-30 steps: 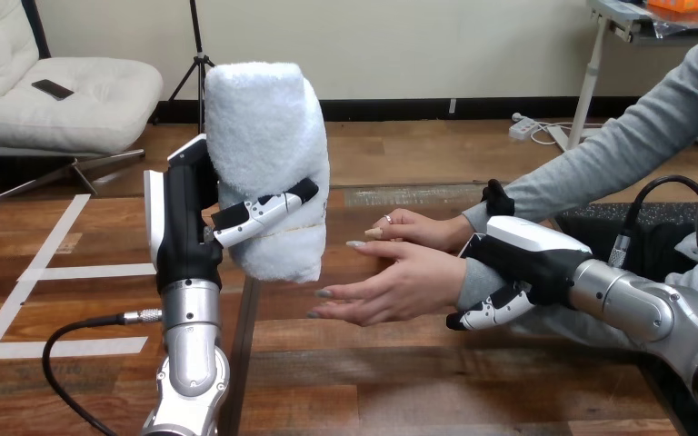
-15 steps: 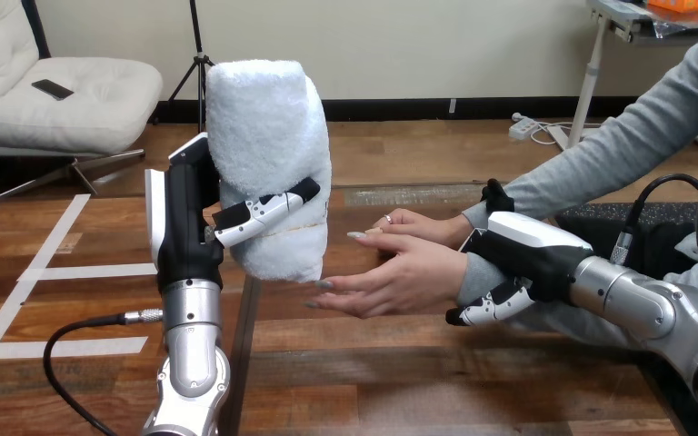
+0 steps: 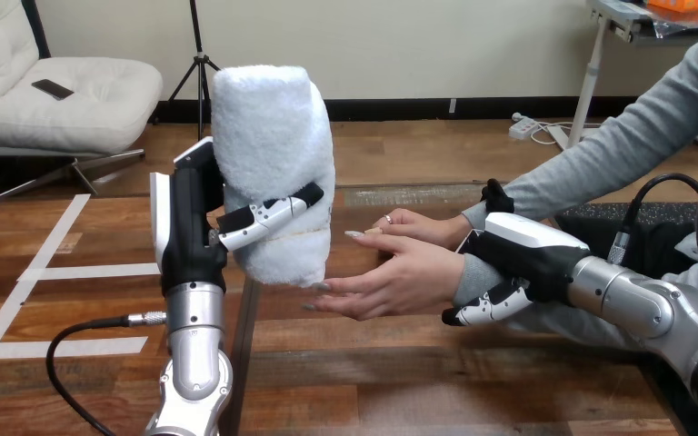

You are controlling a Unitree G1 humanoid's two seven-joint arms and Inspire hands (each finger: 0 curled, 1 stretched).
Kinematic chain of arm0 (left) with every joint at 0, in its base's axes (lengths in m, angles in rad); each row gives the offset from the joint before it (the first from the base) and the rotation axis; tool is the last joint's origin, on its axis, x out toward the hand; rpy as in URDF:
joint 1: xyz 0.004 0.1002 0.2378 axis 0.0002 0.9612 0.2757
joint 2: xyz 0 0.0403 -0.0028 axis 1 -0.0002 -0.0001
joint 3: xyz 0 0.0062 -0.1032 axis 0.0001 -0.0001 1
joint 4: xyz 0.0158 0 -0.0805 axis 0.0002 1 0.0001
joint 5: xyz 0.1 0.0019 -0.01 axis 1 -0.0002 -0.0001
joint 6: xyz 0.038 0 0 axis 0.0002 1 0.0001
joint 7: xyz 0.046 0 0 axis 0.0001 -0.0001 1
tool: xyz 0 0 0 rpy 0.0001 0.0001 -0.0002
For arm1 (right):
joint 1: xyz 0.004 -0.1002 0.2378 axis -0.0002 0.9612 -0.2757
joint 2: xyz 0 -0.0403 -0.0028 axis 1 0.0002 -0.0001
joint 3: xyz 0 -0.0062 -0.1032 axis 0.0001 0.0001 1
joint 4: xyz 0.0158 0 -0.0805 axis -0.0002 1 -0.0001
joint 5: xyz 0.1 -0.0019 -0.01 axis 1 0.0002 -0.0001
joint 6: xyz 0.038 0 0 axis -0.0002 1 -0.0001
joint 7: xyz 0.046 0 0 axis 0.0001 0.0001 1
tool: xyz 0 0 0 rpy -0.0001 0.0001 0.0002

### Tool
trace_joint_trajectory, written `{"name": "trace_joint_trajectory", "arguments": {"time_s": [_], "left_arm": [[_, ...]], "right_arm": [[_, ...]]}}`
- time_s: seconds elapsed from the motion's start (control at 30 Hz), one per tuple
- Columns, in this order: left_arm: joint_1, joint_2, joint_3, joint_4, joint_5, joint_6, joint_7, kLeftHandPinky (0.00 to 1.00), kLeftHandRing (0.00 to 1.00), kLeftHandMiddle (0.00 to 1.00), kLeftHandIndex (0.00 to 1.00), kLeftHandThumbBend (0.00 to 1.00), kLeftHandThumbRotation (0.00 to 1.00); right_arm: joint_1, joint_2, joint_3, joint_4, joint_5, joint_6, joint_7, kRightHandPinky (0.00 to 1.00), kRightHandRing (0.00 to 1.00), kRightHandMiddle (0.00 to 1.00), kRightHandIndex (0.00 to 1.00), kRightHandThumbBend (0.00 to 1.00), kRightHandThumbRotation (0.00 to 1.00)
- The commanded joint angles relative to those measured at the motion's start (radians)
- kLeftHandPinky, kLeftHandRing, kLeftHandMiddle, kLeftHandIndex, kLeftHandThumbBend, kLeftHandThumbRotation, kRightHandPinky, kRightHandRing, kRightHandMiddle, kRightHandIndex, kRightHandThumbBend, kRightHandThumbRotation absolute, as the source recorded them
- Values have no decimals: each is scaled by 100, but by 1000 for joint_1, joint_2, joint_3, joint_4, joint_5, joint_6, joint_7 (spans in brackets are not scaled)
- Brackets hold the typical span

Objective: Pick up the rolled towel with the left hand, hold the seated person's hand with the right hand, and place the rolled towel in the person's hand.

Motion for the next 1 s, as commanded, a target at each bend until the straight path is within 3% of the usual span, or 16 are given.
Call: {"name": "trace_joint_trajectory", "arguments": {"time_s": [0.0,0.5,0.97], "left_arm": [[-85,10,-17,-15,11,-38,12,31,34,39,41,55,0],[-84,-2,-22,-13,1,-39,5,31,34,39,41,56,0],[-82,-11,-40,-10,14,-40,25,31,34,39,40,57,0]], "right_arm": [[-111,15,-35,-63,33,1,-5,17,20,25,25,50,29],[-140,25,-26,-74,19,22,-3,17,21,26,25,51,35],[-167,41,-21,-72,13,44,-1,17,21,26,26,53,33]]}}
